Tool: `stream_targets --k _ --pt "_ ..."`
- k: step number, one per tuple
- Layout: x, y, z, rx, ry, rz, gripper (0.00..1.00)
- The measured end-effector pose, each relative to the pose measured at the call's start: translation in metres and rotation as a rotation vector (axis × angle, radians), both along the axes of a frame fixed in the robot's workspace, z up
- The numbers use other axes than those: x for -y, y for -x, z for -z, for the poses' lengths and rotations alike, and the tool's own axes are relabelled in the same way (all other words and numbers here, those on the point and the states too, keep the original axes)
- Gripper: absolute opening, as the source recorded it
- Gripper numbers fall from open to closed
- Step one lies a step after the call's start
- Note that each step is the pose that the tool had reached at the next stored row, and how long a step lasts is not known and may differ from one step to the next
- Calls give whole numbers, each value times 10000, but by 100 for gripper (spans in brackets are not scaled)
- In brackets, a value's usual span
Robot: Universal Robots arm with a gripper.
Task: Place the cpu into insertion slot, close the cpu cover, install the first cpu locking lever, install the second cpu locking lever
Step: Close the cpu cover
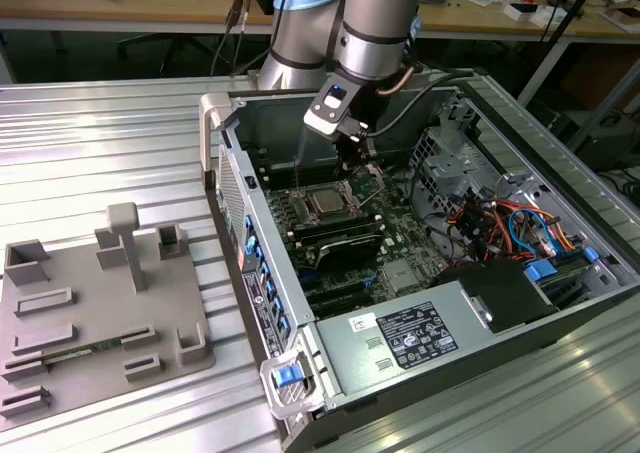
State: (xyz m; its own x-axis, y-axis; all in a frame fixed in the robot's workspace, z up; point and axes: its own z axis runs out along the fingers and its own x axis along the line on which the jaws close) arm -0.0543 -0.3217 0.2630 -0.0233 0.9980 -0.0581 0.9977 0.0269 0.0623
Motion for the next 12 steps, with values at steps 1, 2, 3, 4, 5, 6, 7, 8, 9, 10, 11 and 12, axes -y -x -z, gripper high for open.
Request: stream_targets --k 1,2,3,4,5,6,7,8,9,10,11,12 --pt "-1 -116 -30 -11 2 1 11" --pt "-1 -119 -87 -11 1 1 11" --pt "-1 -124 -119 -12 2 -1 11" --pt "-2 -131 -135 -12 4 0 11" --pt "-3 -144 -140 -11 6 1 11" --pt "-5 -150 -141 -11 7 0 11" --pt "-6 -154 -141 -11 7 1 11" --pt "-6 -154 -141 -11 7 1 11" --pt "-6 -155 -141 -11 7 1 11" --pt "-6 -155 -140 -11 7 1 11" --pt "-6 -155 -140 -11 7 1 11" --pt "-6 -156 -140 -11 7 0 11"
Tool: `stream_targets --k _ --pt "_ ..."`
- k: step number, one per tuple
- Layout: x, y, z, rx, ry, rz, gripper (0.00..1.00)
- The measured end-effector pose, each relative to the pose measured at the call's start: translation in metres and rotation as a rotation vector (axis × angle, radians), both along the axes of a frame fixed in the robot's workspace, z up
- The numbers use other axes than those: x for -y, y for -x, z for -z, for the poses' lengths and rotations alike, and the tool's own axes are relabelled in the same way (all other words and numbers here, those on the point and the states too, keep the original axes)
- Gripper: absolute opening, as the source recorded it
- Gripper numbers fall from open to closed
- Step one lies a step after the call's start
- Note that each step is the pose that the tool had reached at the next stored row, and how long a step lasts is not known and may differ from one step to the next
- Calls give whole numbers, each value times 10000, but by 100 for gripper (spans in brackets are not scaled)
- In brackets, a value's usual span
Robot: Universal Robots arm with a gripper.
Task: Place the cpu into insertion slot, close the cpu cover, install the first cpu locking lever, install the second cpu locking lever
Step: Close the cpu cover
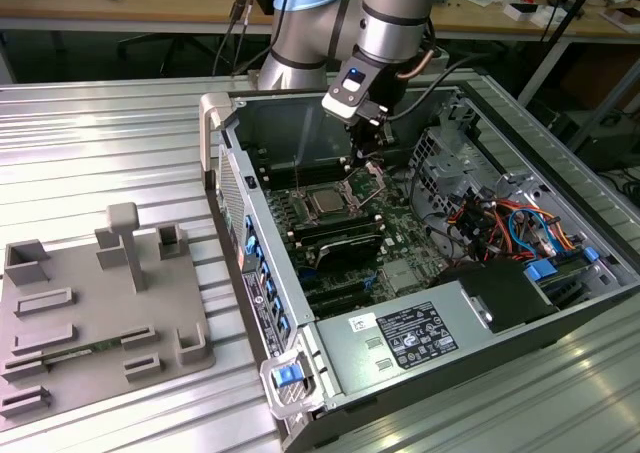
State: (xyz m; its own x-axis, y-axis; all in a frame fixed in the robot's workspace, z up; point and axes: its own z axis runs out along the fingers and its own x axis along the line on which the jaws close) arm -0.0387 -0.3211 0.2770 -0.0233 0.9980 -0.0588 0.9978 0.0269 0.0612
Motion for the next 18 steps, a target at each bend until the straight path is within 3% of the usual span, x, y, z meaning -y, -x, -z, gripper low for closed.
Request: stream_targets --k 2,5,9,13,18 --pt "0 -18 1 1 0 0 11" --pt "0 -200 1 -26 1 -1 11" --pt "0 -324 2 -52 0 0 11" --pt "0 -330 -6 -56 3 1 11" --pt "0 -336 -62 -59 1 -3 11"
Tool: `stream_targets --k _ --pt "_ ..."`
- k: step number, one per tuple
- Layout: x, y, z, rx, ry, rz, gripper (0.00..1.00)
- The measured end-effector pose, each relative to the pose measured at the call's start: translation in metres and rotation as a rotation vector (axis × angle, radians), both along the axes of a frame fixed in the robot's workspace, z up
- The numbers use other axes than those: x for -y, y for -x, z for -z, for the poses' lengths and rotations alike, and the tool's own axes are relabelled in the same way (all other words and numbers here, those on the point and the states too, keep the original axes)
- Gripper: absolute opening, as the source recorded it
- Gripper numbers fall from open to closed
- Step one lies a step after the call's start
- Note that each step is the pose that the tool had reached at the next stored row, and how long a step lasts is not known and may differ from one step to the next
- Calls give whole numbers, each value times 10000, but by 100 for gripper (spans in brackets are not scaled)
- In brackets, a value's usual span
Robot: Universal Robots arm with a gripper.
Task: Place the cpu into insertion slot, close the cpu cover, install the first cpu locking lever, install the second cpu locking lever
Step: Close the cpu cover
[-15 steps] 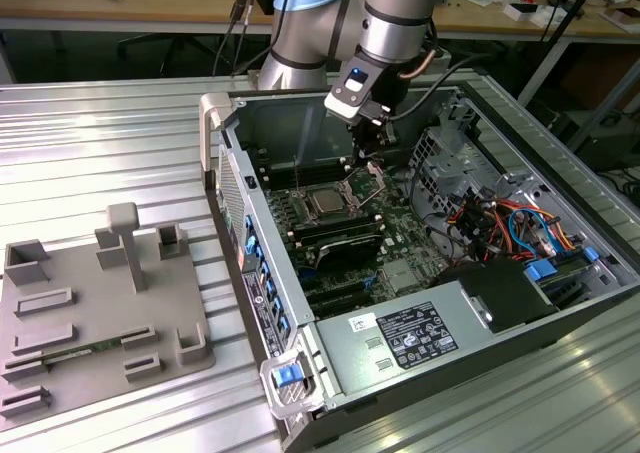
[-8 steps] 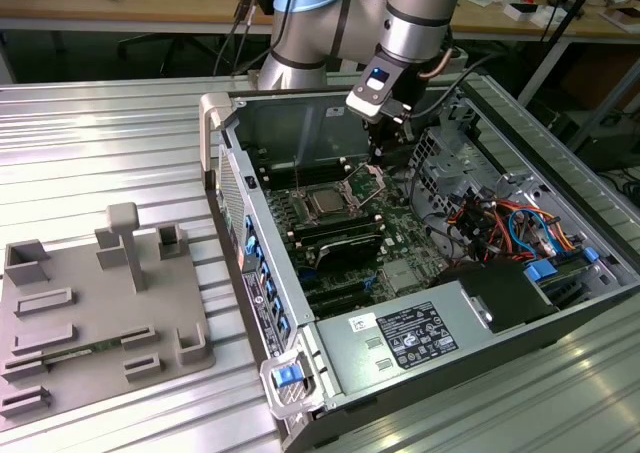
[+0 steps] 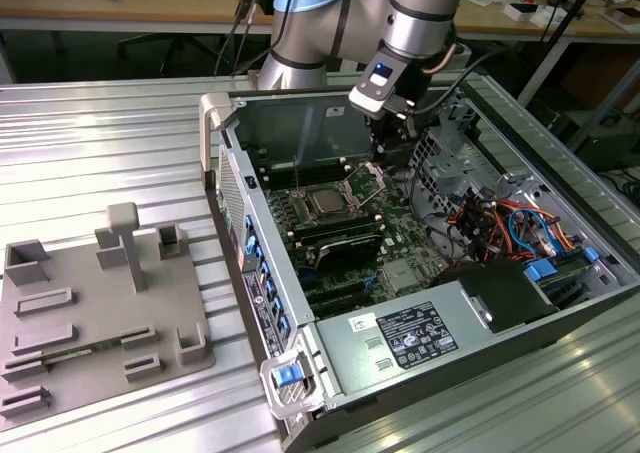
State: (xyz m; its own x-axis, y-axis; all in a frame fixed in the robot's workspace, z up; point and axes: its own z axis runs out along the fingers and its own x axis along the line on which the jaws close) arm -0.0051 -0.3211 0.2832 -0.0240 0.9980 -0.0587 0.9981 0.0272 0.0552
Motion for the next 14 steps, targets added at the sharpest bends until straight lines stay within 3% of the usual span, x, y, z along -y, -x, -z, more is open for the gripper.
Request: stream_targets --k 7,13,14 --pt "0 -45 -20 -27 -1 2 11" --pt "0 -174 -16 -76 -3 3 11" --pt "0 -226 -6 -101 -3 3 11"
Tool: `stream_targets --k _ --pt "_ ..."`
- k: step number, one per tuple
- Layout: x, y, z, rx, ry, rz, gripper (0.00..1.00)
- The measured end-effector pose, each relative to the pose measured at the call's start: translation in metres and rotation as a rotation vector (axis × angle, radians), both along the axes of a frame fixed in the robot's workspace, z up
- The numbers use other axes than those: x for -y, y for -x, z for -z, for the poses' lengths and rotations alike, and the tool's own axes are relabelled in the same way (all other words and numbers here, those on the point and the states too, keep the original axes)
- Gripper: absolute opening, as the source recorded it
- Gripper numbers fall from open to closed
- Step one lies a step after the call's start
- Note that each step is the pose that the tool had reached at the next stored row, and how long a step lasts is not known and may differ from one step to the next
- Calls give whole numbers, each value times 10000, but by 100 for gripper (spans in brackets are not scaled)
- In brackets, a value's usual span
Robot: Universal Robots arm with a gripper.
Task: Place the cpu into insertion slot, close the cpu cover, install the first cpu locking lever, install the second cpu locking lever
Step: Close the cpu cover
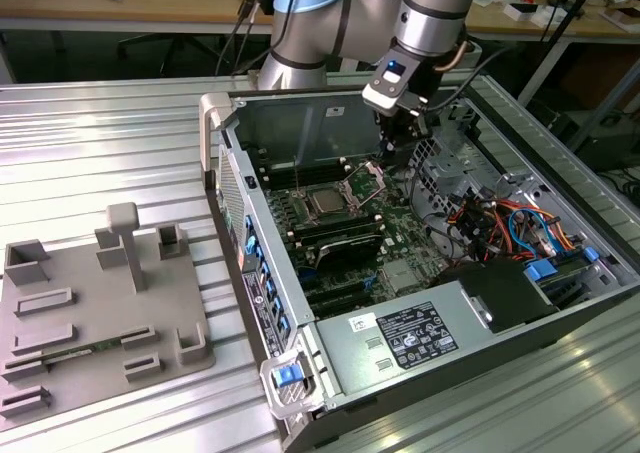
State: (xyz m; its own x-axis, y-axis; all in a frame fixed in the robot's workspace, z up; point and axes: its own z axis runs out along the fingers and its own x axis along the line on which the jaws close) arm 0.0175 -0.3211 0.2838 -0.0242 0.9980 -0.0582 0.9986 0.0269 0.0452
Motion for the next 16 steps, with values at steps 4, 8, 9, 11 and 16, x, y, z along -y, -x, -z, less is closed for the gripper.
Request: stream_targets --k 4,8,9,11,16 --pt "0 -128 63 -56 1 0 11" --pt "0 -190 167 -71 1 -1 11" --pt "0 -191 186 -73 0 0 11" --pt "4 -192 226 -79 0 0 11" --pt "11 -183 299 -103 1 -10 11"
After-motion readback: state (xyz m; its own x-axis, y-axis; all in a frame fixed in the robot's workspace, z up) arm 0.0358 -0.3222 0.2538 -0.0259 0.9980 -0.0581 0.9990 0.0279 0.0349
